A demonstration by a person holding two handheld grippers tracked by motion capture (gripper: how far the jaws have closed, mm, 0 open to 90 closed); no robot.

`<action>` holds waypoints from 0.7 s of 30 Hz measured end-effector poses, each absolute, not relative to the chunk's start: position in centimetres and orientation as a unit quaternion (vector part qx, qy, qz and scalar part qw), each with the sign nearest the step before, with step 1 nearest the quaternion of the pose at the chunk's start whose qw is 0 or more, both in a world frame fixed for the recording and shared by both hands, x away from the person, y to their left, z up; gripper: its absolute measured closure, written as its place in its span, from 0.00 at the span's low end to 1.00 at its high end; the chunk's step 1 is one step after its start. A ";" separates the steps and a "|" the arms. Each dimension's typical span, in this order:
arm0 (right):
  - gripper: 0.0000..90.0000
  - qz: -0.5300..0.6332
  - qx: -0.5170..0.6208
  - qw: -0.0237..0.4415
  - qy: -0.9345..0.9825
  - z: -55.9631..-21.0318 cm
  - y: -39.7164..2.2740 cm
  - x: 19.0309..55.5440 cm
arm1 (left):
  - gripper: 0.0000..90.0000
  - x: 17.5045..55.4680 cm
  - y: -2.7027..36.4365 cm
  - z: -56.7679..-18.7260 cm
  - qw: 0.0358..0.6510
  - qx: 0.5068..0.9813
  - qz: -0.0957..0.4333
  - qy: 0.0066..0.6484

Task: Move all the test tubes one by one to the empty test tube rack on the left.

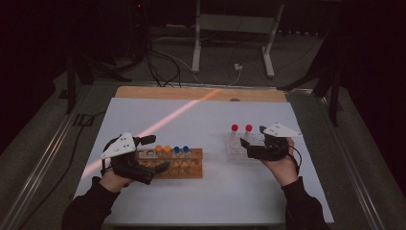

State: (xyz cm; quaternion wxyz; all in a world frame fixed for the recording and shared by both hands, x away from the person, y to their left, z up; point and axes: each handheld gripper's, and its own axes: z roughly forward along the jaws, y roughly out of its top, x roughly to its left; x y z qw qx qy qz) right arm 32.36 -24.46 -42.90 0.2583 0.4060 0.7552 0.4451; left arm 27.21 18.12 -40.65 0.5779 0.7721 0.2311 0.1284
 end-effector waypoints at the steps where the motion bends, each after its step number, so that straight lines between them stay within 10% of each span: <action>1: 0.17 0.441 0.411 0.258 0.755 -43.2 -24.6 32.6 | 0.01 27.2 18.1 -40.7 0.578 0.772 0.128 0.230; 21: 0.61 0.377 0.446 0.236 0.777 -45.3 -24.4 35.5 | 0.01 27.3 18.0 -40.8 0.576 0.775 0.126 0.228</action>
